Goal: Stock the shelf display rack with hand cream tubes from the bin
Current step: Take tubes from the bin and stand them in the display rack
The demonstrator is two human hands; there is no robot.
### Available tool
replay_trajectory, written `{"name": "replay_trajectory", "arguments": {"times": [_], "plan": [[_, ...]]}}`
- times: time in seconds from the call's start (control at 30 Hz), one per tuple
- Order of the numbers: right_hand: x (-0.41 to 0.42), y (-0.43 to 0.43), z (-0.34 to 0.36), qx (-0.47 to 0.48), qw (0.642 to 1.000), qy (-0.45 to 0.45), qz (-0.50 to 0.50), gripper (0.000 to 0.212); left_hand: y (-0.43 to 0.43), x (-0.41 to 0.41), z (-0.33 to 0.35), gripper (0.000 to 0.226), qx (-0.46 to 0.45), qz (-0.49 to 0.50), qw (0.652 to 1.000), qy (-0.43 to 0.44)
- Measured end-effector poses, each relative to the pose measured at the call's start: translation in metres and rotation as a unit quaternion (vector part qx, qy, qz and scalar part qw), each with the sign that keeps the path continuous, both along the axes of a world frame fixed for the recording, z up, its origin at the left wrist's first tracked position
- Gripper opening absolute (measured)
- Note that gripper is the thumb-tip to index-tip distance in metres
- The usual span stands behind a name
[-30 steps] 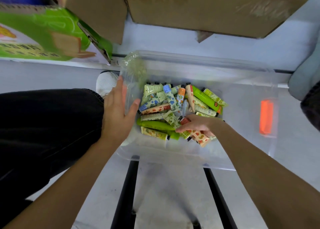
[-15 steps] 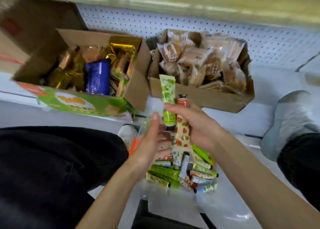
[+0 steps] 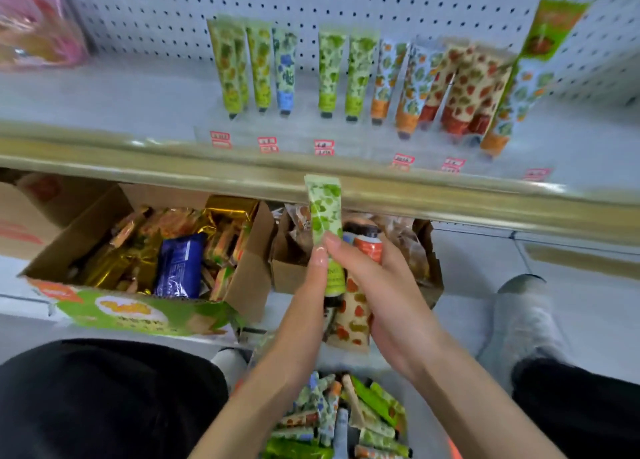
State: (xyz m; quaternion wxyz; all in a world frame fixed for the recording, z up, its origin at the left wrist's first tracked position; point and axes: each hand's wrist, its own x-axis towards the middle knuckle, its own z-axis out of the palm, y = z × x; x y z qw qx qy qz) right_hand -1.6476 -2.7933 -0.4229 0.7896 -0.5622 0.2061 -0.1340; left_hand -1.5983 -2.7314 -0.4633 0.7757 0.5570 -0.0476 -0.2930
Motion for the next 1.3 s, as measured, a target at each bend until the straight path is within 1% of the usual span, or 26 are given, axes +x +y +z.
{"name": "replay_trajectory", "arguments": {"times": [0.03, 0.1, 0.17, 0.23, 0.3, 0.33, 0.4, 0.47, 0.53, 0.6, 0.67, 0.7, 0.8, 0.87, 0.93, 1.03, 1.1, 1.17, 1.27, 1.3], "plan": [[-0.001, 0.0, 0.003, -0.001, 1.0, -0.012, -0.011, 0.019, -0.001, -0.002, 0.003, 0.043, -0.027, -0.003, 1.0, -0.005], [-0.001, 0.0, 0.012, -0.009, 0.999, -0.026, -0.018, 0.019, -0.001, -0.006, 0.005, 0.037, -0.024, -0.013, 0.999, -0.022], [-0.001, 0.0, 0.019, -0.032, 0.999, -0.034, -0.014, 0.023, 0.003, -0.008, 0.015, 0.035, -0.018, -0.04, 0.996, -0.083], [0.0, -0.001, 0.026, -0.054, 0.997, -0.039, -0.023, 0.029, 0.007, -0.006, 0.031, 0.036, -0.023, -0.064, 0.991, -0.113], [0.001, -0.003, 0.034, -0.065, 0.997, -0.045, -0.026, 0.036, 0.01, -0.006, 0.046, 0.028, -0.029, -0.074, 0.987, -0.139], [0.0, -0.004, 0.038, -0.063, 0.997, -0.05, -0.02, 0.039, 0.01, -0.006, 0.052, 0.026, -0.034, -0.078, 0.986, -0.145], [-0.001, -0.008, 0.048, -0.043, 0.997, -0.068, 0.0, 0.04, 0.011, -0.004, 0.061, 0.033, -0.04, -0.085, 0.983, -0.158], [-0.003, -0.014, 0.06, -0.017, 0.996, -0.086, 0.026, 0.038, 0.01, 0.0, 0.068, 0.037, -0.038, -0.078, 0.986, -0.144], [-0.004, -0.019, 0.072, -0.007, 0.996, -0.084, 0.042, 0.035, 0.01, 0.007, 0.075, 0.037, -0.043, -0.059, 0.988, -0.135], [-0.003, -0.025, 0.081, -0.019, 0.997, -0.067, 0.021, 0.034, 0.011, 0.016, 0.082, 0.044, -0.048, -0.044, 0.988, -0.143], [0.0, -0.035, 0.089, -0.067, 0.997, -0.042, -0.022, 0.036, 0.013, 0.029, 0.087, 0.048, -0.061, -0.034, 0.987, -0.146], [0.001, -0.039, 0.093, -0.091, 0.995, -0.028, -0.022, 0.036, 0.014, 0.035, 0.09, 0.048, -0.062, -0.032, 0.987, -0.147], [0.006, -0.049, 0.108, -0.144, 0.987, 0.054, 0.052, 0.025, 0.018, 0.049, 0.094, 0.048, -0.059, -0.038, 0.983, -0.17], [0.008, -0.054, 0.116, -0.142, 0.976, 0.123, 0.109, 0.024, 0.019, 0.054, 0.096, 0.041, -0.055, -0.036, 0.981, -0.184], [0.013, -0.057, 0.122, -0.138, 0.966, 0.161, 0.147, 0.019, 0.019, 0.062, 0.092, 0.043, -0.063, -0.025, 0.982, -0.176], [0.019, -0.062, 0.128, -0.147, 0.959, 0.18, 0.164, 0.031, 0.016, 0.076, 0.089, 0.048, -0.07, -0.032, 0.984, -0.162], [0.02, -0.067, 0.133, -0.171, 0.95, 0.206, 0.159, 0.033, 0.012, 0.083, 0.09, 0.049, -0.076, -0.038, 0.983, -0.162], [0.017, -0.072, 0.142, -0.216, 0.939, 0.219, 0.156, 0.03, 0.006, 0.09, 0.092, 0.044, -0.077, -0.045, 0.982, -0.167], [0.014, -0.083, 0.158, -0.298, 0.919, 0.235, 0.105, 0.022, -0.005, 0.097, 0.092, 0.017, -0.084, -0.059, 0.979, -0.174], [0.013, -0.087, 0.163, -0.311, 0.916, 0.241, 0.083, 0.02, -0.008, 0.098, 0.091, 0.015, -0.089, -0.062, 0.979, -0.173]]}}
